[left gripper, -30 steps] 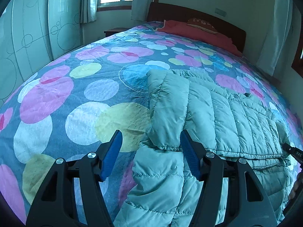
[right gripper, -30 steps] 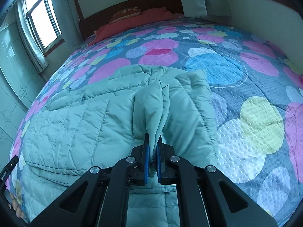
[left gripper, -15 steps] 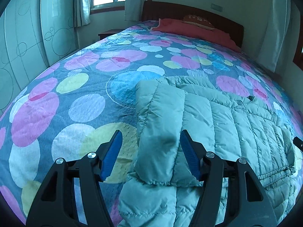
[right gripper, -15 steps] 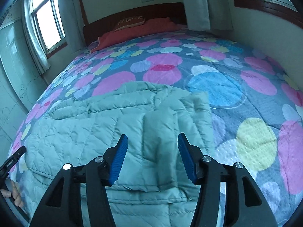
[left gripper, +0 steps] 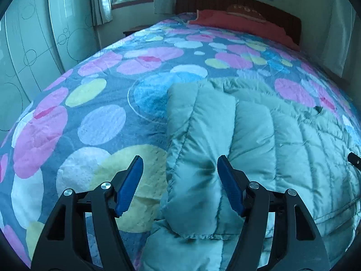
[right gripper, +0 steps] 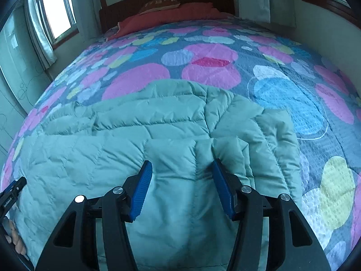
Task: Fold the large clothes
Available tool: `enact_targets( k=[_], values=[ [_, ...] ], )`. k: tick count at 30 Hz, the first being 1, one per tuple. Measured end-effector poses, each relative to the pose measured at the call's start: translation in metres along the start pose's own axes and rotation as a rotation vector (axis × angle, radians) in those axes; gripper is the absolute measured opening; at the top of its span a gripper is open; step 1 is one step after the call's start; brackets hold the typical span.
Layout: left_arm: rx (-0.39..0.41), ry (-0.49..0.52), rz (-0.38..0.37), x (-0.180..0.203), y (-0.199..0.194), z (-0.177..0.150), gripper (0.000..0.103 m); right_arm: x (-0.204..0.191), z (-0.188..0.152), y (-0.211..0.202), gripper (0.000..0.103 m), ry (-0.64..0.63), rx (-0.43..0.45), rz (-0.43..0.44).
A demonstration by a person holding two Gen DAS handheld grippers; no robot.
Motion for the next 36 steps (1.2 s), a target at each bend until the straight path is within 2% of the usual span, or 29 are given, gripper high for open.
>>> enact_targets(
  k=[3, 6, 9, 10, 11, 14, 18, 21, 23, 25, 29, 36],
  values=[
    [0.031, -0.001, -0.053, 0.014, -0.006, 0.01, 0.068, -0.021, 0.008, -0.008, 0.055, -0.027, 0.026, 0.04],
    [-0.011, 0.016, -0.09, 0.032, 0.011, 0.013, 0.068, -0.045, 0.011, 0.003, 0.055, -0.05, 0.003, 0.076],
    [-0.088, 0.07, -0.046, 0.046, 0.04, 0.005, 0.069, -0.06, 0.006, 0.026, 0.055, -0.071, -0.055, 0.07],
    [-0.092, 0.086, -0.033, 0.048, 0.045, 0.003, 0.07, -0.062, 0.002, 0.037, 0.056, -0.071, -0.088, 0.07],
    [-0.087, 0.092, -0.027, 0.05, 0.045, 0.002, 0.07, -0.062, 0.0, 0.038, 0.057, -0.072, -0.074, 0.071],
    [-0.088, 0.071, -0.042, 0.046, 0.035, 0.004, 0.069, -0.06, 0.002, 0.03, 0.057, -0.069, -0.065, 0.07],
    [-0.062, 0.004, -0.074, 0.033, 0.007, -0.003, 0.069, -0.042, -0.008, -0.006, 0.057, -0.058, -0.007, 0.047],
    [-0.041, 0.023, -0.053, 0.031, -0.001, -0.015, 0.069, -0.025, -0.026, -0.024, 0.057, -0.045, 0.01, 0.009],
    [-0.068, 0.038, -0.046, 0.031, 0.007, -0.022, 0.069, -0.017, -0.039, -0.021, 0.057, -0.045, -0.013, -0.025],
    [-0.083, 0.045, -0.047, 0.032, 0.015, -0.027, 0.07, -0.011, -0.048, -0.008, 0.057, -0.042, -0.053, -0.017],
    [-0.095, 0.06, -0.029, 0.034, 0.017, -0.027, 0.07, -0.011, -0.047, 0.001, 0.057, -0.045, -0.066, -0.016],
    [-0.095, 0.023, -0.036, 0.027, -0.014, -0.032, 0.069, 0.004, -0.052, -0.03, 0.058, 0.028, -0.051, 0.003]
  ],
)
Point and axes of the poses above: each gripper's, at about its wrist camera, not at the fingertips, and y roughly the way its jaws point, x to its right, z to its top, the point moved 3 cm from there along y, roughly the way its jaws point, and after that the axes turned 5 degrees about -z, right-handed, at the moved point
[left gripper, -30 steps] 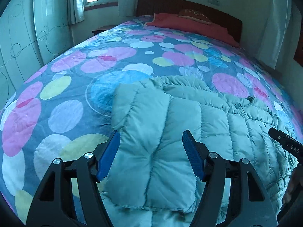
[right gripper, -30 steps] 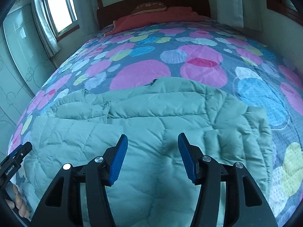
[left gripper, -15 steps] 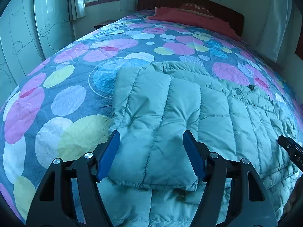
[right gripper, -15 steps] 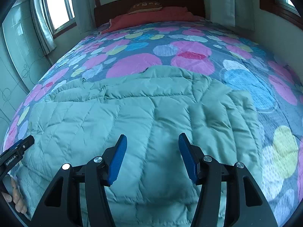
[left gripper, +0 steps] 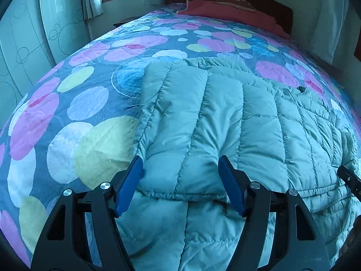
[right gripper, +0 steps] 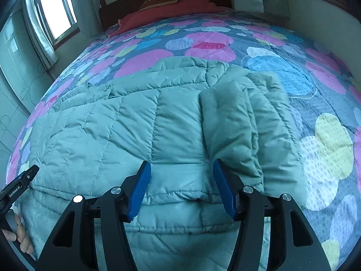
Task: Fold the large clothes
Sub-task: 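Move both open tools to the jacket hem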
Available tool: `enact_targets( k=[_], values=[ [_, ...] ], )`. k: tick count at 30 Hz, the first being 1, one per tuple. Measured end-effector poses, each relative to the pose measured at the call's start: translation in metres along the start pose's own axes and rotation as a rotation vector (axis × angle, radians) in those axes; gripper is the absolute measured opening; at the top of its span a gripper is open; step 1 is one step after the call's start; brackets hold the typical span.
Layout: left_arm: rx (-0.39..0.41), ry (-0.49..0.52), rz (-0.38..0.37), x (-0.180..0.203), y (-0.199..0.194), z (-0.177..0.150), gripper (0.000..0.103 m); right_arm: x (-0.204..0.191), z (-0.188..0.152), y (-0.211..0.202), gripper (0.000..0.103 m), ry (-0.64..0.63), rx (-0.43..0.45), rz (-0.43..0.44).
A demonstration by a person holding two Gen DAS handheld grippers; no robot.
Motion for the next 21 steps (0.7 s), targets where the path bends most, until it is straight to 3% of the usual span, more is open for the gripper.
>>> enact_targets(
  k=[8, 21],
  values=[
    [0.004, -0.039, -0.015, -0.016, -0.05, -0.042, 0.069, 0.03, -0.04, -0.055, 0.062, 0.018, 0.019, -0.03],
    [-0.013, -0.183, 0.014, -0.07, -0.12, -0.132, 0.069, 0.095, -0.137, -0.119, 0.062, 0.115, -0.007, -0.048]
  ],
)
Point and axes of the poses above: each gripper's, at about its wrist camera, not at the fingertips, and y roughly the way its jaws point, x to its right, z to its top, the point moved 3 cm from there along y, roughly the way its jaws point, and after that the axes turned 5 degrees about -z, right-handed, at the moved point
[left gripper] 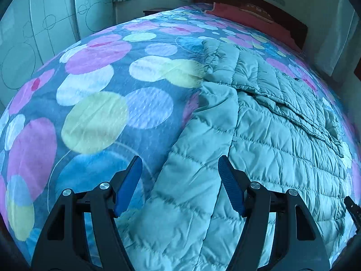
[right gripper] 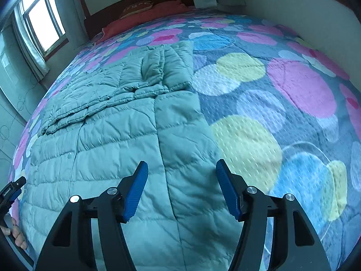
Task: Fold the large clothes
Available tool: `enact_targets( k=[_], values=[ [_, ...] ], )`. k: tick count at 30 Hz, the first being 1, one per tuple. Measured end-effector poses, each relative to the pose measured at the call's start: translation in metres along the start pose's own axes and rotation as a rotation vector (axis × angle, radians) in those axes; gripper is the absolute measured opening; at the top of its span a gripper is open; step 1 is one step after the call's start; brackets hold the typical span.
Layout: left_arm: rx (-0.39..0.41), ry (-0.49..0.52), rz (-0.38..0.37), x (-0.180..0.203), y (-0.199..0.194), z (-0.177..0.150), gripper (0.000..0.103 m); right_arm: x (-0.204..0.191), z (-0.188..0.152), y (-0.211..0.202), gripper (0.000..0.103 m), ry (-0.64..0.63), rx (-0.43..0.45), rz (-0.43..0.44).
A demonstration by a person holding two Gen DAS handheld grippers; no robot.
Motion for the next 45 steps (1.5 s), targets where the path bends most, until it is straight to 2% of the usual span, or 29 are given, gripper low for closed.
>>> enact_targets(
  k=[10, 15, 19, 21, 26, 30, 32, 38, 41, 45],
  values=[
    [0.002, -0.169, 0.0, -0.048, -0.037, -0.04, 0.07, 0.055, -0.046, -0.024, 0.062, 0.106, -0.017, -0.003],
    [-0.021, -0.25, -0.022, -0.065, -0.045, -0.062, 0.071, 0.07, -0.061, -0.032, 0.062, 0.167, -0.032, 0.037],
    [-0.059, -0.322, -0.106, -0.07, -0.047, -0.082, 0.072, 0.078, -0.07, -0.038, 0.062, 0.24, -0.042, 0.106],
    [-0.042, -0.343, -0.129, -0.069, -0.052, -0.088, 0.073, 0.08, -0.075, -0.039, 0.062, 0.274, -0.051, 0.134],
    [-0.062, -0.426, -0.229, -0.062, -0.053, -0.099, 0.073, 0.083, -0.086, -0.041, 0.062, 0.344, -0.056, 0.182],
    [-0.061, -0.499, -0.269, -0.064, -0.055, -0.104, 0.073, 0.092, -0.092, -0.045, 0.062, 0.415, -0.056, 0.211],
    [-0.06, -0.522, -0.285, -0.064, -0.055, -0.106, 0.073, 0.095, -0.097, -0.045, 0.062, 0.46, -0.068, 0.252],
    [-0.031, -0.504, -0.275, -0.057, -0.05, -0.102, 0.073, 0.08, -0.099, -0.043, 0.064, 0.503, -0.076, 0.383],
    [-0.015, -0.492, -0.266, -0.056, -0.044, -0.096, 0.065, 0.072, -0.097, -0.037, 0.062, 0.511, -0.076, 0.396],
    [-0.016, -0.497, -0.259, -0.06, -0.035, -0.09, 0.043, 0.073, -0.087, -0.031, 0.039, 0.517, -0.053, 0.364]
  ],
)
Point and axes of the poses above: each gripper's, at about its wrist camera, not at the fingertips, and y roughly the way its jaws point, x to its right, z to its top, the point moved 3 cm from there along y, roughly the way its jaws point, and after that the axes turned 5 degrees about -z, right-handed, at the moved point
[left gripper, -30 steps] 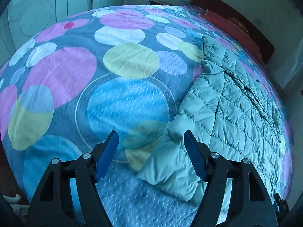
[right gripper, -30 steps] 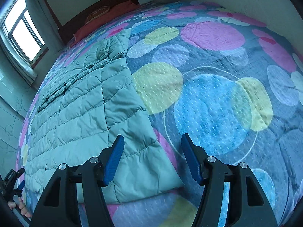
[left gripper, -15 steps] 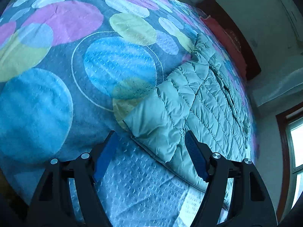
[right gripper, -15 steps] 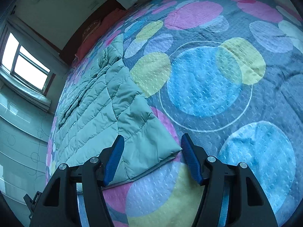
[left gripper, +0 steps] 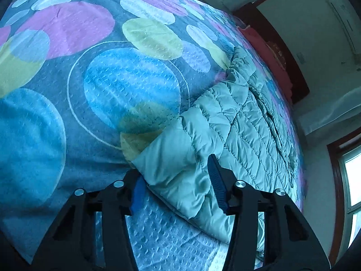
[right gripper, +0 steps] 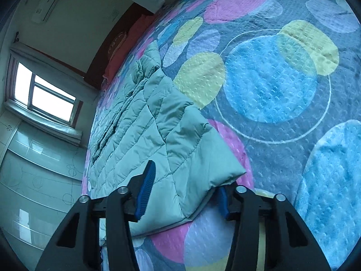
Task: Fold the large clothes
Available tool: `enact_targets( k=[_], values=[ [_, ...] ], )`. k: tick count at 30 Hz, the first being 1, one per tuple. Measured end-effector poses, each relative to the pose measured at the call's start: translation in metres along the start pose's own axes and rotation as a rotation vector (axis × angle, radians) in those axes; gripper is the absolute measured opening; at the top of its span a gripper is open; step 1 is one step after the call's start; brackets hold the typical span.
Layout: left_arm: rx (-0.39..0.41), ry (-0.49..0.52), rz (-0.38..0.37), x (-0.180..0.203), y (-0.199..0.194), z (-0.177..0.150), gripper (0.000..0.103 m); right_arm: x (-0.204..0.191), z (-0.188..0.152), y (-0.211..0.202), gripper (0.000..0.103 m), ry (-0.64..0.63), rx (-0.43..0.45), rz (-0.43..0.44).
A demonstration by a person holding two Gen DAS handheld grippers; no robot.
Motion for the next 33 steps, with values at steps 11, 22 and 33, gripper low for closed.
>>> enact_targets(
  k=[11, 22, 33],
  values=[
    [0.007, 0.059, -0.104, 0.008, -0.009, 0.007, 0.002, -0.007, -0.001, -0.005, 0.002, -0.058, -0.015, 0.027],
    [0.025, 0.126, -0.251, 0.03, -0.072, 0.02, 0.002, -0.03, -0.012, -0.059, 0.002, -0.124, -0.013, 0.135],
    [0.124, 0.2, -0.308, 0.114, -0.032, 0.102, 0.002, -0.11, 0.074, -0.037, 0.002, -0.184, 0.094, 0.243]
  ],
)
Point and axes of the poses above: each gripper's, at about its wrist camera, not at the fingertips, and y roughly the way its jaws point, x to its right, z to its top, the point moved 3 cm from there along y, roughly the way its jaws point, and after that the axes turned 5 degrees about -z, right-handed, at the moved point
